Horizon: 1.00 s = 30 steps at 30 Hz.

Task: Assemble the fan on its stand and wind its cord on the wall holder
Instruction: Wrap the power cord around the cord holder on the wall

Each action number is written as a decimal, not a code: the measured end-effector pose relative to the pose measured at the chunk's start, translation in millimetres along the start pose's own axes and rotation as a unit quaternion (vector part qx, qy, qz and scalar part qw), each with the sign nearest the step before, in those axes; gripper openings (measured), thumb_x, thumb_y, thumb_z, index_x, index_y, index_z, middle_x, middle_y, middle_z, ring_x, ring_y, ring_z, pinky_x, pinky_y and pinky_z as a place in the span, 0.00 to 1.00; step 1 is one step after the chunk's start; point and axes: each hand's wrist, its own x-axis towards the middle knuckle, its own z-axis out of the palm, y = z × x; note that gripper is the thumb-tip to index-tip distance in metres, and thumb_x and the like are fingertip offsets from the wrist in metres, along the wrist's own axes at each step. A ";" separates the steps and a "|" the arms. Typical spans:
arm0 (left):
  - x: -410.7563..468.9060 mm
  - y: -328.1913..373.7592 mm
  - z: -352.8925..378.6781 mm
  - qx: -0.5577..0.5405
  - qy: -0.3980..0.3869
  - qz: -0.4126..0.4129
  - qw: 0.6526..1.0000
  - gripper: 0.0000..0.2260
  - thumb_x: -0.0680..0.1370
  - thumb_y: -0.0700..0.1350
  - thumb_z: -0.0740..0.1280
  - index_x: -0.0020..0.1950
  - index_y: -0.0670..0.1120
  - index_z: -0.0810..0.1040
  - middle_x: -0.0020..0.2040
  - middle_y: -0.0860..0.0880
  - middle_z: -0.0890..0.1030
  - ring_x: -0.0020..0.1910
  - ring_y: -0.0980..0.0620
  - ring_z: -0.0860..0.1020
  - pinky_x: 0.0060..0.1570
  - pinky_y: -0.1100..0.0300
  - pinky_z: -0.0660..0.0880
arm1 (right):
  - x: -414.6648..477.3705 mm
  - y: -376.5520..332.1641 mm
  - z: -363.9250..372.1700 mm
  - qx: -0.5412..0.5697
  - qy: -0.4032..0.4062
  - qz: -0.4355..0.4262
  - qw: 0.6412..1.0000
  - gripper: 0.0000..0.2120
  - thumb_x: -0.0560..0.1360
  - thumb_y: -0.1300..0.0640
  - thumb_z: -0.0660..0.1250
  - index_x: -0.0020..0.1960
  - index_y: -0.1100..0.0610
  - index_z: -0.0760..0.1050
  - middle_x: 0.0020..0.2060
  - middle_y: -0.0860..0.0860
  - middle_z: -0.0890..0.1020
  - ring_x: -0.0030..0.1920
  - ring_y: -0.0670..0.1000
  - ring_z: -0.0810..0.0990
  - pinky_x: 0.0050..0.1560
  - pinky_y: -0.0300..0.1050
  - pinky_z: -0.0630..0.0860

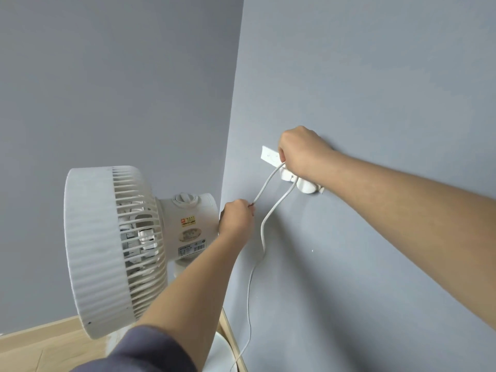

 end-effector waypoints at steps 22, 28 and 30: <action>12.4 22.9 19.3 0.262 -0.081 0.006 0.962 0.08 0.79 0.39 0.60 0.55 0.41 0.77 0.44 0.45 0.79 0.52 0.44 0.80 0.46 0.56 0.77 | 20.9 -6.2 5.5 -0.214 -0.043 -0.055 0.974 0.16 0.69 0.68 0.67 0.32 0.55 0.62 0.37 0.51 0.69 0.42 0.56 0.71 0.41 0.45 0.67; -5.2 27.9 22.1 0.256 -0.121 0.034 0.958 0.09 0.76 0.37 0.61 0.52 0.41 0.78 0.53 0.42 0.80 0.52 0.41 0.79 0.45 0.55 0.75 | 14.1 -1.0 -8.1 -0.228 -0.096 -0.073 0.966 0.16 0.73 0.70 0.61 0.32 0.57 0.60 0.33 0.52 0.64 0.37 0.55 0.70 0.37 0.45 0.66; -14.5 27.1 20.6 0.207 -0.099 0.048 0.972 0.09 0.77 0.39 0.60 0.55 0.41 0.76 0.55 0.43 0.77 0.50 0.40 0.78 0.43 0.54 0.73 | 11.0 4.1 -11.7 -0.229 -0.097 -0.077 0.966 0.16 0.74 0.69 0.62 0.32 0.57 0.61 0.33 0.52 0.65 0.33 0.54 0.69 0.32 0.42 0.63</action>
